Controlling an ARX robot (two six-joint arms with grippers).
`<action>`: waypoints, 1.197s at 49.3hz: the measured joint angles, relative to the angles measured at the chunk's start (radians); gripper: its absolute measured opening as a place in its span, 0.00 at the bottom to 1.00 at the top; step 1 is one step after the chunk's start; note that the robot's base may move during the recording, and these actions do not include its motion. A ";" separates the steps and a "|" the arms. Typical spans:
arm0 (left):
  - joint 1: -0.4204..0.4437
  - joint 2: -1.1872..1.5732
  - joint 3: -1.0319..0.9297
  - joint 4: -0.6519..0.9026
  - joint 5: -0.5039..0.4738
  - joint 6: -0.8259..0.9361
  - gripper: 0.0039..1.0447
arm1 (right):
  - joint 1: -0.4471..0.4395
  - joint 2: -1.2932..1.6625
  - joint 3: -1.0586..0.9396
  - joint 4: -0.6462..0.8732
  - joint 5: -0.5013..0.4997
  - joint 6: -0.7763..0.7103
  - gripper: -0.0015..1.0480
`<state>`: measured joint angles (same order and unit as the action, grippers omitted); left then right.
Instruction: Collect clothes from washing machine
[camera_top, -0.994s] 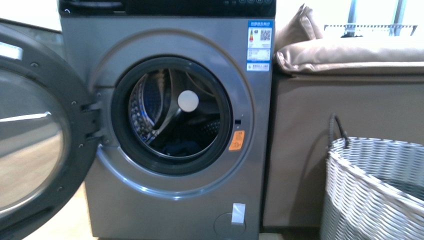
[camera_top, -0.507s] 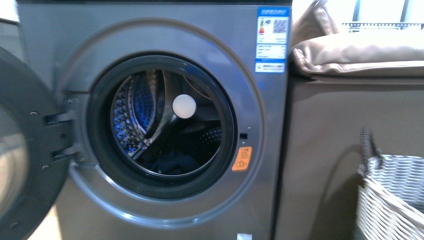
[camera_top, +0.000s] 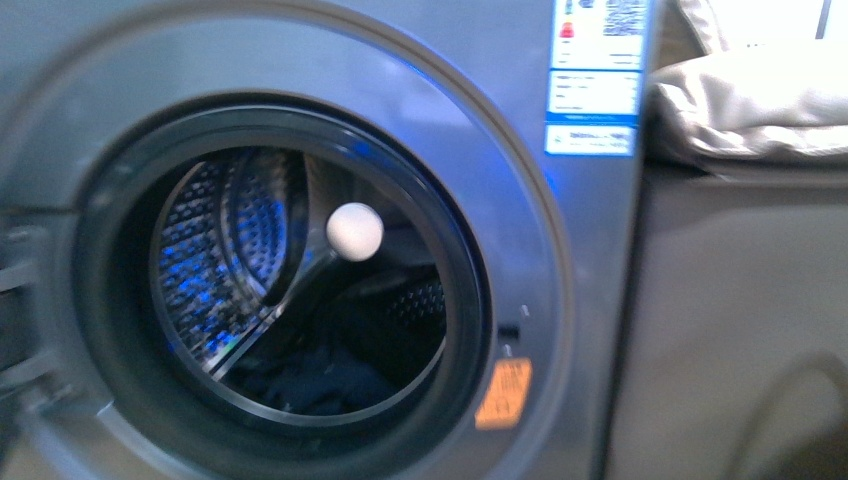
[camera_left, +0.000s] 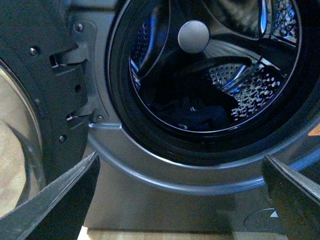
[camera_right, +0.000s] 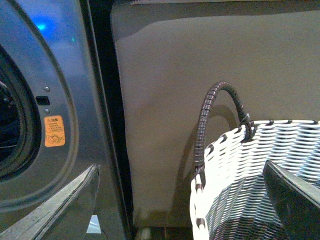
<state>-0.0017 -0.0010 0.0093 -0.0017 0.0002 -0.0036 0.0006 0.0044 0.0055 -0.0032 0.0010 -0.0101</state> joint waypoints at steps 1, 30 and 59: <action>0.000 0.003 0.000 0.000 0.000 0.000 0.94 | 0.000 0.000 0.000 0.000 -0.001 0.000 0.93; 0.100 0.173 0.010 0.082 0.414 -0.089 0.94 | 0.000 0.000 0.000 0.000 -0.003 0.000 0.93; -0.146 1.302 0.337 0.790 0.226 0.001 0.94 | 0.000 0.000 0.000 0.000 -0.001 0.000 0.93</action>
<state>-0.1482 1.3010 0.3462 0.7879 0.2264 -0.0025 0.0006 0.0044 0.0055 -0.0032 -0.0002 -0.0101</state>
